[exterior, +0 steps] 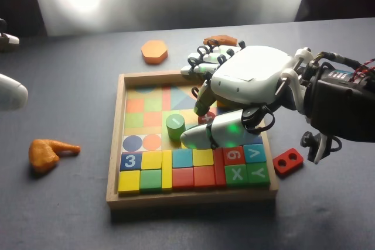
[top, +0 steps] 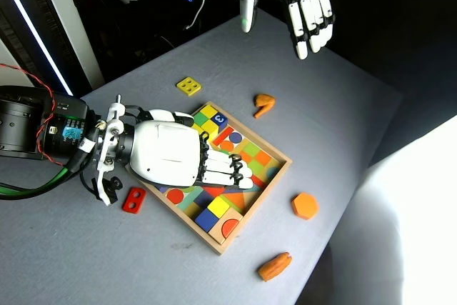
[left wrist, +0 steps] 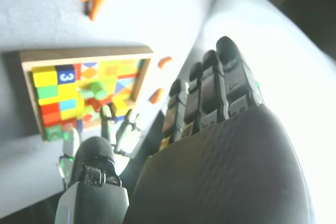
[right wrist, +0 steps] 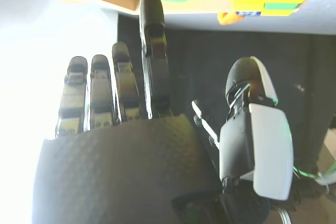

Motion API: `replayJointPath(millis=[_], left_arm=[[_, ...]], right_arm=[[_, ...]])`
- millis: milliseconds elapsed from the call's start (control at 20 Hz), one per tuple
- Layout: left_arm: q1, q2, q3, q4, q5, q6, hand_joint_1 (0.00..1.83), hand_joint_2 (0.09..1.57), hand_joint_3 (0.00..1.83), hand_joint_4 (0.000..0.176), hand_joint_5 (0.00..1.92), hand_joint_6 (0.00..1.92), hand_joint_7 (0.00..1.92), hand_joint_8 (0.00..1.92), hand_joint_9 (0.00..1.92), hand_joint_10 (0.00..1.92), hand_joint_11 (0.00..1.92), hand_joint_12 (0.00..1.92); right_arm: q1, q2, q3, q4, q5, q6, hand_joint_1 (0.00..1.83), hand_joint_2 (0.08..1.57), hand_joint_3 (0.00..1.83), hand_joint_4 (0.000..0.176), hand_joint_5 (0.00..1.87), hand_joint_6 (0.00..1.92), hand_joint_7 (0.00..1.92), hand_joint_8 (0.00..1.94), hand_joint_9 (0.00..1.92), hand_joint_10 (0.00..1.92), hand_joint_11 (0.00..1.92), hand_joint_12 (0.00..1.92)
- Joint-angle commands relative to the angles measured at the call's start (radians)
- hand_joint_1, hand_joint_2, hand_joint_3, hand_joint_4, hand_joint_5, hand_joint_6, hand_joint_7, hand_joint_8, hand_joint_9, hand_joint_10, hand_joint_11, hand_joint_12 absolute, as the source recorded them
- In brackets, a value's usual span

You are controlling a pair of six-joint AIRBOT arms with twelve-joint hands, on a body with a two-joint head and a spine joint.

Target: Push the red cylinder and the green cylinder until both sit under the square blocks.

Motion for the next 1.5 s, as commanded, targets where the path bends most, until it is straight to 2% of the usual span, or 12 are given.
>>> replayJointPath(millis=[0, 150, 300, 400, 650, 700, 850, 1000, 1150, 1250, 1350, 1450], left_arm=[[-0.017, 0.008, 0.005, 0.047, -0.053, 0.003, 0.04, 1.2, 0.0, 0.084, 0.05, 0.01, 0.06, 0.0, 0.06, 0.01, 0.0, 0.32], [-0.047, 0.008, 0.017, 0.047, -0.033, 0.004, 0.02, 1.18, 0.0, 0.076, 0.07, 0.01, 0.08, 0.01, 0.09, 0.01, 0.0, 0.38], [-0.079, 0.024, 0.013, 0.047, -0.021, 0.008, 0.04, 1.17, 0.0, 0.067, 0.06, 0.0, 0.07, 0.0, 0.08, 0.0, 0.0, 0.35], [-0.123, 0.041, 0.009, 0.047, 0.03, 0.011, 0.04, 1.17, 0.0, 0.073, 0.06, 0.0, 0.08, 0.0, 0.09, 0.0, 0.0, 0.37], [-0.24, 0.132, -0.025, 0.064, 0.134, 0.027, 0.06, 1.18, 0.0, 0.079, 0.05, 0.0, 0.05, 0.0, 0.06, 0.0, 0.0, 0.28], [-0.255, 0.146, -0.029, 0.067, 0.135, 0.027, 0.04, 1.18, 0.0, 0.073, 0.06, 0.0, 0.05, 0.0, 0.06, 0.0, 0.0, 0.31], [-0.322, 0.187, -0.06, 0.138, 0.156, 0.014, 0.04, 1.18, 0.0, 0.069, 0.06, 0.0, 0.07, 0.0, 0.08, 0.01, 0.0, 0.37], [-0.335, 0.192, -0.077, 0.153, 0.159, 0.013, 0.08, 1.18, 0.0, 0.059, 0.07, 0.0, 0.06, 0.0, 0.09, 0.0, 0.0, 0.41], [-0.36, 0.192, -0.092, 0.157, 0.158, 0.031, 0.07, 1.19, 0.0, 0.082, 0.07, 0.0, 0.06, 0.0, 0.1, 0.0, 0.0, 0.44], [-0.388, 0.191, -0.096, 0.168, 0.163, 0.046, 0.11, 1.19, 0.0, 0.062, 0.12, 0.01, 0.1, 0.01, 0.12, 0.01, 0.0, 0.48], [-0.405, 0.191, -0.101, 0.171, 0.169, 0.06, 0.12, 1.19, 0.0, 0.067, 0.12, 0.0, 0.12, 0.01, 0.15, 0.01, 0.0, 0.54], [-0.406, 0.191, -0.107, 0.173, 0.17, 0.062, 0.1, 1.19, 0.0, 0.073, 0.09, 0.0, 0.1, 0.0, 0.13, 0.0, 0.0, 0.53]], right_arm=[[0.002, 0.012, -0.001, -0.009, 0.099, 0.0, 0.0, 1.1, 0.0, 0.0, 0.83, 0.05, 0.13, 0.01, 0.0, 0.0, 0.0, 0.0], [-0.006, 0.011, -0.001, -0.009, 0.093, 0.001, 0.0, 1.09, 0.0, 0.0, 0.81, 0.04, 0.13, 0.0, 0.0, 0.0, 0.0, 0.0], [-0.013, 0.014, -0.001, -0.009, 0.085, 0.0, 0.0, 1.1, 0.0, 0.0, 0.81, 0.03, 0.15, 0.01, 0.0, 0.0, 0.0, 0.0], [-0.021, 0.015, -0.002, -0.009, 0.08, -0.001, 0.0, 1.11, 0.01, 0.0, 0.8, 0.03, 0.15, 0.01, 0.0, 0.0, 0.0, 0.0], [-0.029, 0.045, -0.022, -0.009, 0.067, -0.012, 0.0, 1.11, 0.01, 0.0, 0.82, 0.04, 0.15, 0.01, 0.0, 0.0, 0.0, 0.0], [-0.03, 0.052, -0.028, -0.009, 0.066, -0.018, 0.0, 1.1, 0.0, 0.0, 0.81, 0.03, 0.16, 0.01, 0.0, 0.0, 0.0, 0.0], [-0.044, 0.084, -0.059, -0.009, 0.054, -0.022, 0.0, 1.12, 0.01, 0.0, 0.81, 0.03, 0.15, 0.01, 0.0, 0.0, 0.0, 0.0], [-0.056, 0.115, -0.082, -0.01, 0.051, -0.026, 0.0, 1.1, 0.0, 0.0, 0.79, 0.02, 0.13, 0.0, 0.0, 0.0, 0.0, 0.0], [-0.064, 0.138, -0.091, -0.01, 0.044, -0.026, 0.0, 1.11, 0.0, 0.0, 0.79, 0.02, 0.13, 0.0, 0.0, 0.0, 0.0, 0.0], [-0.07, 0.153, -0.098, -0.01, 0.041, -0.026, 0.0, 1.11, 0.0, 0.0, 0.78, 0.02, 0.12, 0.01, 0.0, 0.0, 0.0, 0.0], [-0.077, 0.17, -0.104, -0.01, 0.035, -0.026, 0.0, 1.1, 0.0, 0.0, 0.79, 0.02, 0.13, 0.01, 0.0, 0.0, 0.0, 0.0], [-0.088, 0.185, -0.109, -0.01, 0.03, -0.028, 0.0, 1.11, 0.0, 0.0, 0.81, 0.02, 0.21, 0.04, 0.0, 0.0, 0.0, 0.0]])
